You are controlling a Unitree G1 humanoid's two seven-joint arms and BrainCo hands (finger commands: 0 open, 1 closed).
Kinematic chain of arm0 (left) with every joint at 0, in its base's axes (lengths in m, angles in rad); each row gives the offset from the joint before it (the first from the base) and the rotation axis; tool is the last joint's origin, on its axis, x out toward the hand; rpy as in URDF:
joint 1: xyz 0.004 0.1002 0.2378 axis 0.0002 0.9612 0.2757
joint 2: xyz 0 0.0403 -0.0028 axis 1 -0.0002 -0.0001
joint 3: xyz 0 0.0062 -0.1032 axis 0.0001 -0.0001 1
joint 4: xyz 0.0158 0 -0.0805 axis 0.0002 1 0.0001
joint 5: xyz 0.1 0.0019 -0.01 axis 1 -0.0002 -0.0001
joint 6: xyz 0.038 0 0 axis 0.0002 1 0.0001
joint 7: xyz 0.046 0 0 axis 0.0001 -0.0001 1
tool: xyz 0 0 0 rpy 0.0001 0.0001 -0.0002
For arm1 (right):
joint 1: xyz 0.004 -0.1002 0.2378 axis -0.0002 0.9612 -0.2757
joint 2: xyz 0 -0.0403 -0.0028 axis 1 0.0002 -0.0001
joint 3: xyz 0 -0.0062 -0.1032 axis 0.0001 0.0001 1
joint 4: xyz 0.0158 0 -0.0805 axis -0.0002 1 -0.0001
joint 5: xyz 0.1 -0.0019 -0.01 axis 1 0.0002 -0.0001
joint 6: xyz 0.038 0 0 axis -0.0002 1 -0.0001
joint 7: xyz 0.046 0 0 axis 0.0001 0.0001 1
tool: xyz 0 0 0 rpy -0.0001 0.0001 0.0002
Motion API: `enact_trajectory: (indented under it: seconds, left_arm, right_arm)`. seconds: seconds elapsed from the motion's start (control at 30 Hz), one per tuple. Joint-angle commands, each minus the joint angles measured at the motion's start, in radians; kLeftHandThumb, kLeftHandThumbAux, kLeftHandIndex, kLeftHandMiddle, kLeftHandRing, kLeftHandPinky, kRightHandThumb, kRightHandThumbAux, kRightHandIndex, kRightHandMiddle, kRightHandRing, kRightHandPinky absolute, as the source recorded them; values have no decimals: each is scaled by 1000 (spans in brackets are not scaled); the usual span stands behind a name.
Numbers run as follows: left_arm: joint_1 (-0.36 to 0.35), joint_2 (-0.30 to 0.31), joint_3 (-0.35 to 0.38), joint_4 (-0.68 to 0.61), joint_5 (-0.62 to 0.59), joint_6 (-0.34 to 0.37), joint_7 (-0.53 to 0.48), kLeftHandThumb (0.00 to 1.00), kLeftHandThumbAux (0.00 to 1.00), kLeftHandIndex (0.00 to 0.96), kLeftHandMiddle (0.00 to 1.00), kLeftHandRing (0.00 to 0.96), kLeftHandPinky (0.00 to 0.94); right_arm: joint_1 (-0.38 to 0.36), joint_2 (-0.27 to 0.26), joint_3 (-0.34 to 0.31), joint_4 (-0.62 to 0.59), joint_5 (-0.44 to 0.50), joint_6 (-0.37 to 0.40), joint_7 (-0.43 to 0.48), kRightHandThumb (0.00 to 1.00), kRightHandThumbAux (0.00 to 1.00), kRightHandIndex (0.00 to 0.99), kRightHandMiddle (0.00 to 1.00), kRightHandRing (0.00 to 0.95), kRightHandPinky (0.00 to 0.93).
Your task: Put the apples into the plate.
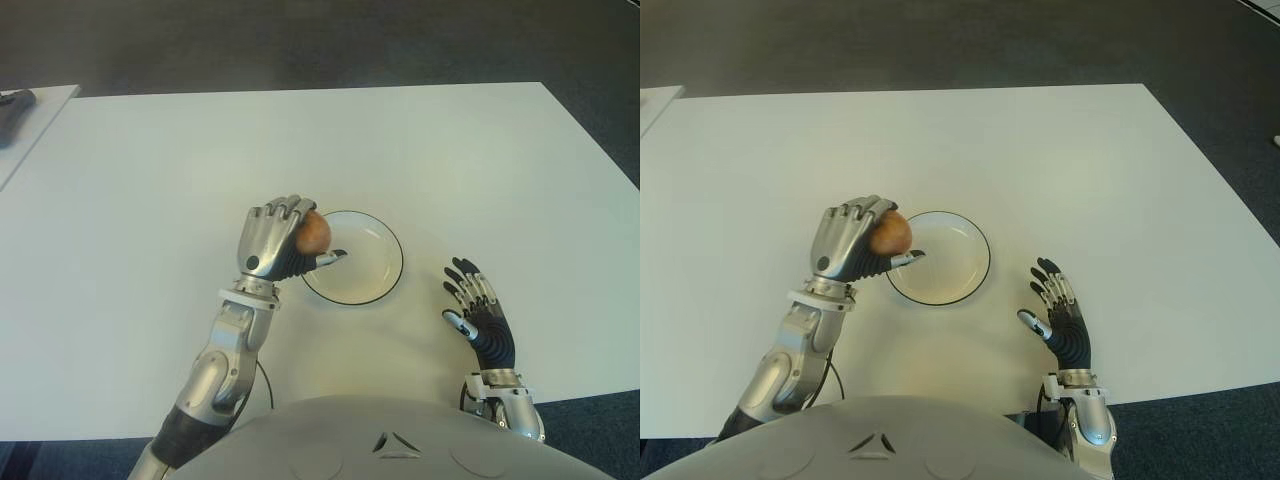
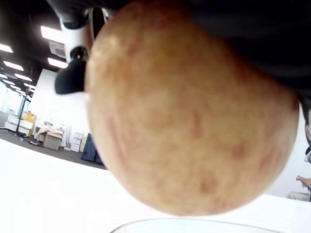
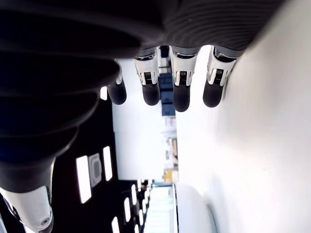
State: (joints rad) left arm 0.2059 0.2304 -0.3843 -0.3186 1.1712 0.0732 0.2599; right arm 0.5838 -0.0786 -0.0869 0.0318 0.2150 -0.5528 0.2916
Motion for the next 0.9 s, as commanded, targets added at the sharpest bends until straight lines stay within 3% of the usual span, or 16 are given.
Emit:
enact_trajectory:
  seconds: [0.03,0.63,0.9]
  left_arm:
    - [-18,-1,-26,26,-3,-8,-17,855,664,404,537,855,836]
    - [-92,14,-83,129,-9,-34,-31,855,663,407,536,847,827]
    - [-111,5,-109,141,-12,-10,-100,855,663,406,536,845,833]
  right_arm:
    - [30,14,11,24,-12,30,-9,211,655,74,97,99,137]
    - [52,20,20,12,-51,22,-33,180,649,70,95,102,149]
    - [65,21,29,-7,-69,50,-57,164,638,63,91,101,147]
